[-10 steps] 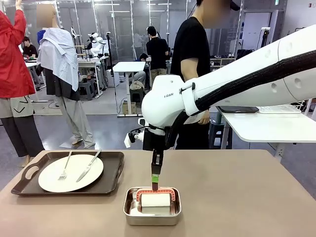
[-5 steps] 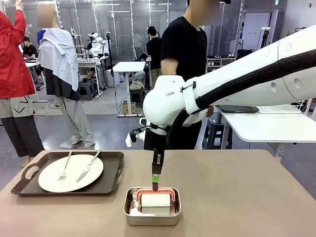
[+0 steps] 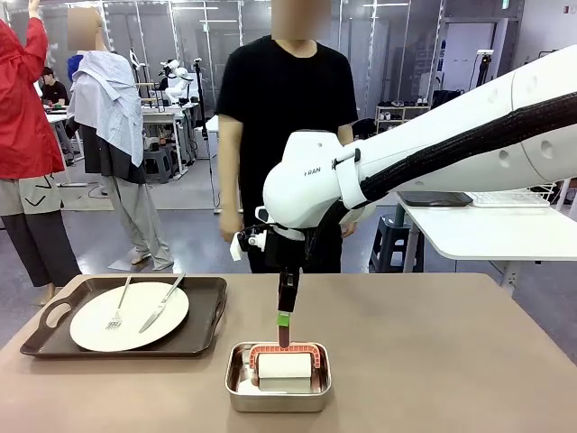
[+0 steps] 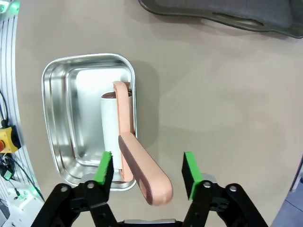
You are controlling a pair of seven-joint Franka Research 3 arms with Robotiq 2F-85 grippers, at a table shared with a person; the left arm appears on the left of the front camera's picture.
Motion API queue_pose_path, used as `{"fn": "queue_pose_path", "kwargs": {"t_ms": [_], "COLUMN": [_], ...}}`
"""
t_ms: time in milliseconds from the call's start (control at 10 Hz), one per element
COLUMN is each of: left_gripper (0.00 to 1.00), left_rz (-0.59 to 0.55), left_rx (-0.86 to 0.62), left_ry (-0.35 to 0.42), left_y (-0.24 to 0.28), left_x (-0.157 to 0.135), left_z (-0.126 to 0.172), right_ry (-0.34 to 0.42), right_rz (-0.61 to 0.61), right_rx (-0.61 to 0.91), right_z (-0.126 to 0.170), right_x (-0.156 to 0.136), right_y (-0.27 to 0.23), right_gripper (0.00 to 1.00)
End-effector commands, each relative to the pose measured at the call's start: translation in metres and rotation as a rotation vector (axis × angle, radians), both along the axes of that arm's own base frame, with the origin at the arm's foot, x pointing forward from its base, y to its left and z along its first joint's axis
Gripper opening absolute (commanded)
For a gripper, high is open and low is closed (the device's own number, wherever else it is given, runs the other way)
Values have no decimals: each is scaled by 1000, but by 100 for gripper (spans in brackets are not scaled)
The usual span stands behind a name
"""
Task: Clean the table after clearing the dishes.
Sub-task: Place the Lint Roller back on top of the Airtight Container.
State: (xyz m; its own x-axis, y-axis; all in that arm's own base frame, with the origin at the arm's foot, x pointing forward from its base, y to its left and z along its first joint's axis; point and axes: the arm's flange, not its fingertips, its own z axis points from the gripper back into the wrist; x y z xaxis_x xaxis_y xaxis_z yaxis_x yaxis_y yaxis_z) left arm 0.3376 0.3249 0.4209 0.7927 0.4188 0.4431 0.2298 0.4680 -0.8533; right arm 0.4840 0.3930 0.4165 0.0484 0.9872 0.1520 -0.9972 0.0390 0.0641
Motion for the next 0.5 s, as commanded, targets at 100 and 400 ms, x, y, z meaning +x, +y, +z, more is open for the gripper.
{"fn": "queue_pose_path", "kwargs": {"t_ms": [100,400], "left_gripper": [100,100], "left_rz": [-7,-7], "left_rx": [0,0], "left_ry": [-15,-15], "left_y": [1,1], "left_x": [-3,-3], "left_z": [1,1], "right_ry": [-39,-43], "right_rz": [-2,-6], "right_rx": [1,1], "right_z": [6,9], "right_x": [-7,-6], "right_y": [-7,-8], "right_gripper": [100,100]}}
